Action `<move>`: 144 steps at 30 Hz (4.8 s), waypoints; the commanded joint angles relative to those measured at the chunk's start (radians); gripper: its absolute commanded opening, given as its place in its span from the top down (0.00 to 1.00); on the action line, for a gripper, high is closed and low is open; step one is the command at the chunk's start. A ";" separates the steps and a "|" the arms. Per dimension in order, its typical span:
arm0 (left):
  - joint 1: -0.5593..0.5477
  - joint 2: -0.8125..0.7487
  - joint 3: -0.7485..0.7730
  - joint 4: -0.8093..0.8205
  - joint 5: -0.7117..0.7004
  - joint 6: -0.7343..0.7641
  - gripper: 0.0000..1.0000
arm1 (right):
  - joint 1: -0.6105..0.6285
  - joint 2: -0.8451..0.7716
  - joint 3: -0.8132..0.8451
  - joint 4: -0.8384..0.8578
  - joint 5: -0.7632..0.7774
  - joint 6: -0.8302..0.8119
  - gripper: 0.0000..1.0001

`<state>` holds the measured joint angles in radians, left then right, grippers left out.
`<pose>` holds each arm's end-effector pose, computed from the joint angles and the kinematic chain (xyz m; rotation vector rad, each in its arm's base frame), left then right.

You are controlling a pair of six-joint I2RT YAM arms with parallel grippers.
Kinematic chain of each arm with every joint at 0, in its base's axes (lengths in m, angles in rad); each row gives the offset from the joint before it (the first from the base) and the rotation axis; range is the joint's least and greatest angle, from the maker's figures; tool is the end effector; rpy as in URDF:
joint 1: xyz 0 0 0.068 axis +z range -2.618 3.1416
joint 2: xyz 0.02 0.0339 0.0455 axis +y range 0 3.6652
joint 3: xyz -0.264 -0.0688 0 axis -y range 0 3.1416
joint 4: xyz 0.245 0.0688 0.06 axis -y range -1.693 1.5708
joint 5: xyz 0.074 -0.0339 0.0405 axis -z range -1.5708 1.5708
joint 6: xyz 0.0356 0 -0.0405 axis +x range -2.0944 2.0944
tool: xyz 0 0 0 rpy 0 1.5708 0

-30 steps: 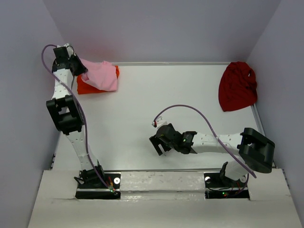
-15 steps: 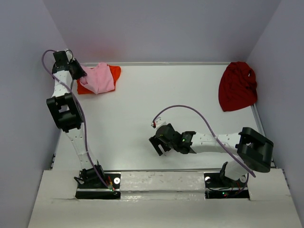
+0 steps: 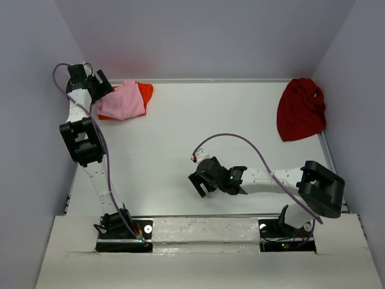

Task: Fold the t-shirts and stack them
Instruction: Neatly place the folded tshirt to the corner, then grab the tshirt from the pile

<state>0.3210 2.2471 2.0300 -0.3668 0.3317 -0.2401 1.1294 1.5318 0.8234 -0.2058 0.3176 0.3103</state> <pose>0.5040 0.1554 0.2659 -0.4048 2.0960 -0.3093 0.1385 0.2671 0.1781 -0.8478 2.2866 0.2536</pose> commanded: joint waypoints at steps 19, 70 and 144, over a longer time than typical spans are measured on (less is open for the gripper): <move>-0.039 -0.398 0.109 -0.051 -0.148 -0.021 0.06 | 0.010 -0.015 0.031 0.055 -0.009 0.003 0.11; -0.565 -1.313 -1.211 0.411 -0.086 0.019 0.04 | -1.134 0.550 0.935 -0.406 0.143 0.150 0.09; -0.608 -1.284 -1.208 0.379 -0.149 0.042 0.04 | -0.508 -0.015 0.730 -0.385 -0.058 0.110 1.00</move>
<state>-0.2806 0.9619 0.8078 -0.0067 0.2012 -0.2169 0.5385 1.5486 1.4818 -0.5327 0.2867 0.4301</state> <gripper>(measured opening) 0.964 0.013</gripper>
